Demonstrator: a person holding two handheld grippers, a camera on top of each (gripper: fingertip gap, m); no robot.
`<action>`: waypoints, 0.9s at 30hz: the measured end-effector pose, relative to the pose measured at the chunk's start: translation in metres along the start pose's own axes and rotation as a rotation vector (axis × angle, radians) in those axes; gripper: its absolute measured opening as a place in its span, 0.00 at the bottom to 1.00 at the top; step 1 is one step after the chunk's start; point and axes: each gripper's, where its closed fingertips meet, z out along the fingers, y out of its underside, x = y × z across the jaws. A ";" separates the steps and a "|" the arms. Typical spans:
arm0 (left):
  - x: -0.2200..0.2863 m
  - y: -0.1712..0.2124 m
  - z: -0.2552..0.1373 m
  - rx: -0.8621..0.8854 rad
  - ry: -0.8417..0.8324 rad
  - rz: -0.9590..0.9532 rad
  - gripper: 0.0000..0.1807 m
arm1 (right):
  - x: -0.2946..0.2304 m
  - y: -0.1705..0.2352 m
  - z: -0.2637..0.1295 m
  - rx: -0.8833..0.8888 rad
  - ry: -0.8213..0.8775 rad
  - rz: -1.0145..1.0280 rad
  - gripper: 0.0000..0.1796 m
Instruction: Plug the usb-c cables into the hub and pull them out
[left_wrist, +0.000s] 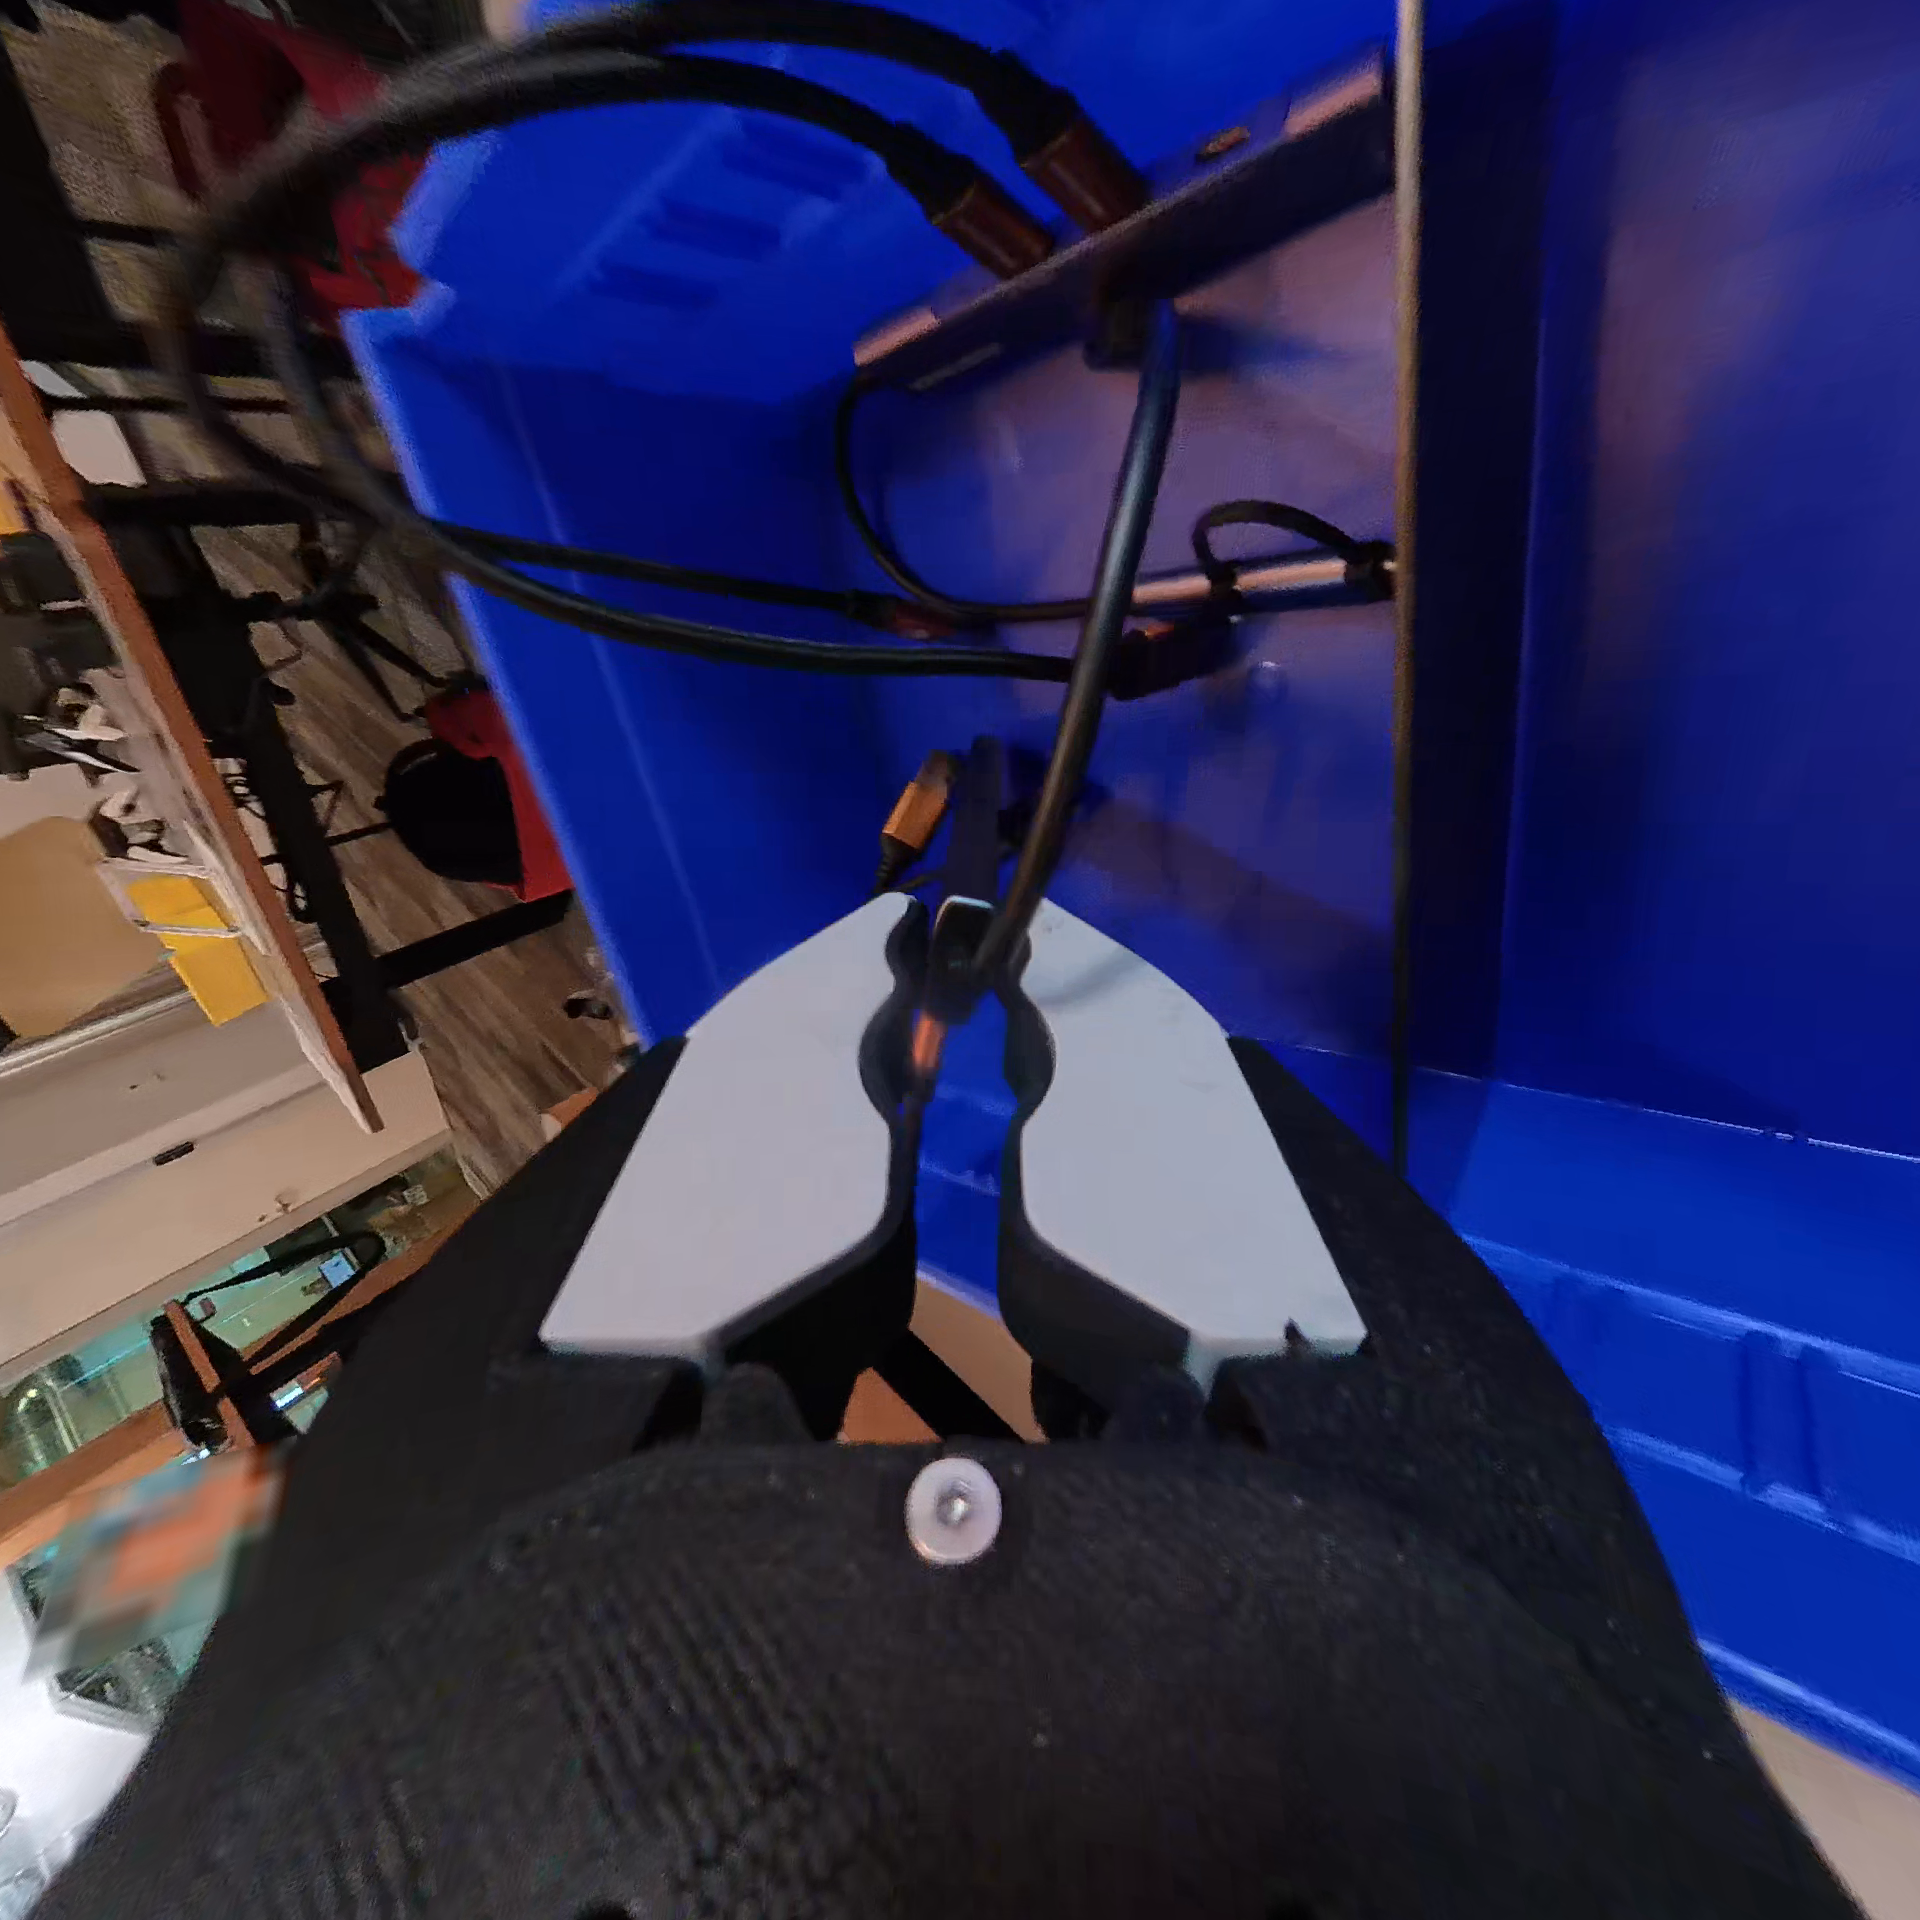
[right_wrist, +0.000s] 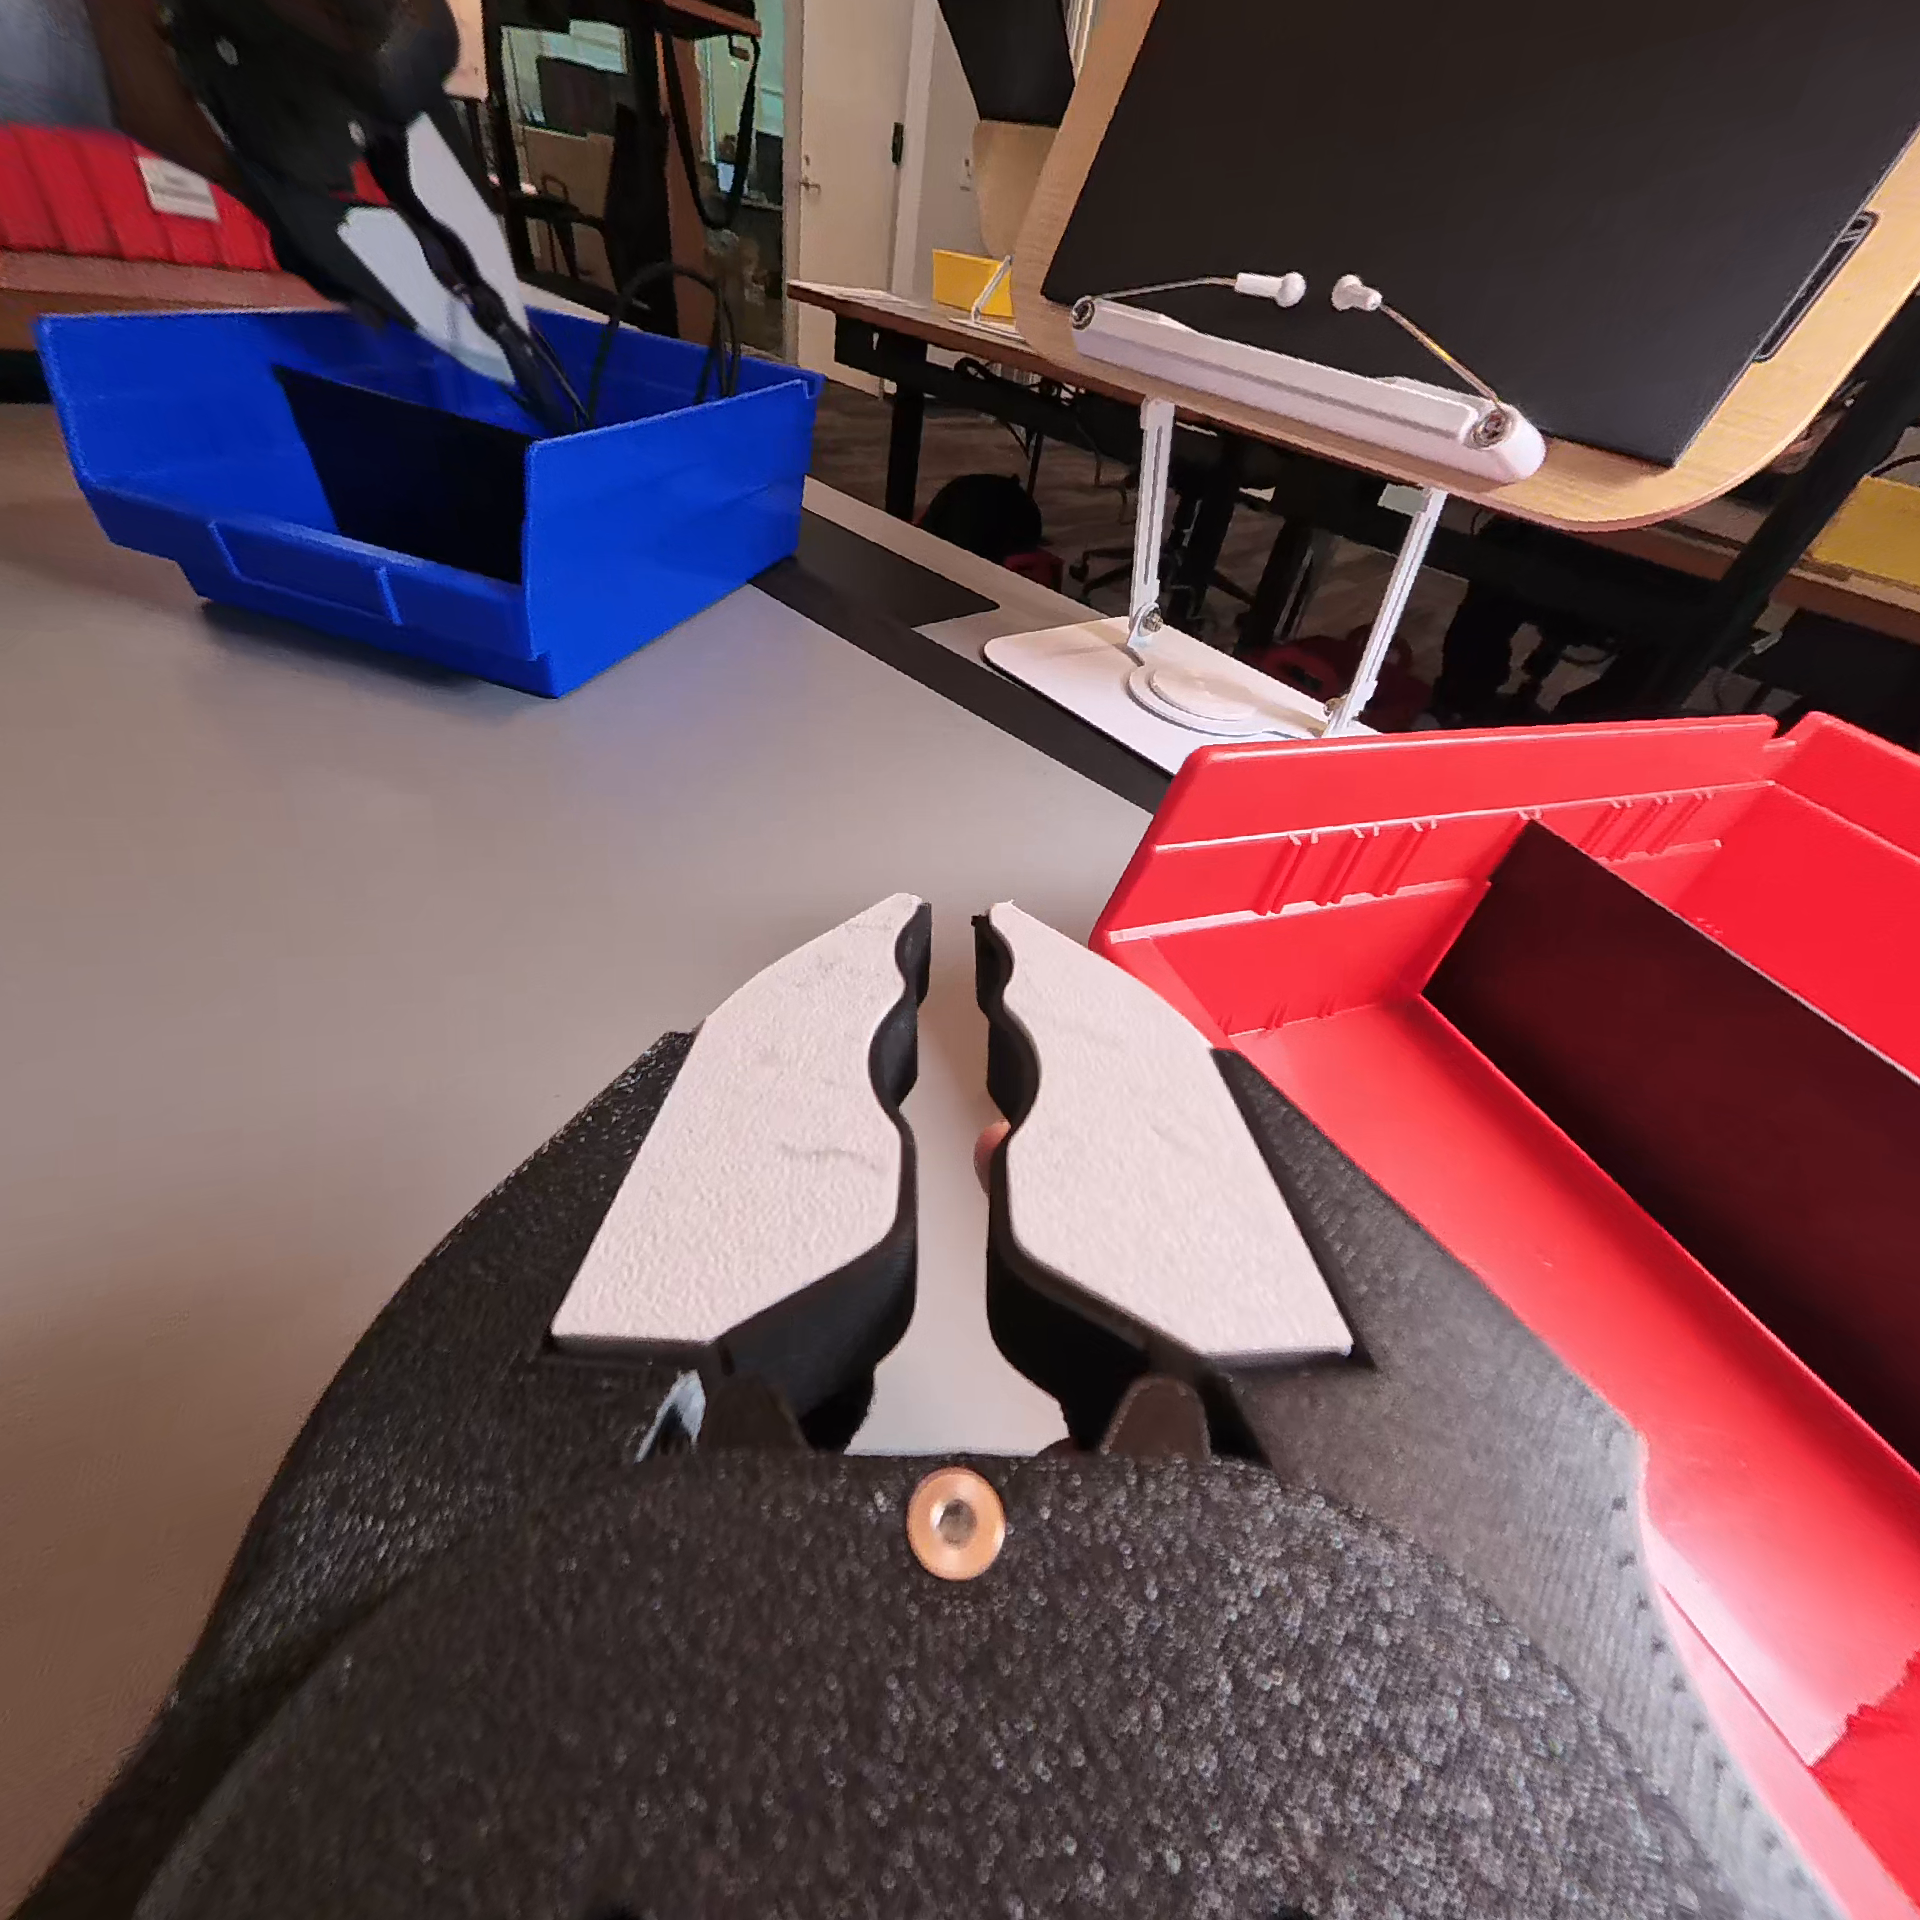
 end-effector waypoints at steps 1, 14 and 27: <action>-0.007 -0.002 -0.006 0.010 -0.016 -0.005 0.06 | -0.001 0.000 0.000 -0.003 -0.004 -0.003 0.04; -0.108 -0.027 -0.164 0.229 -0.335 -0.155 0.06 | -0.012 -0.006 0.001 0.015 -0.045 0.018 0.11; -0.086 -0.141 -0.311 0.981 -0.374 -0.533 0.06 | -0.020 -0.036 0.012 0.069 -0.074 0.045 0.15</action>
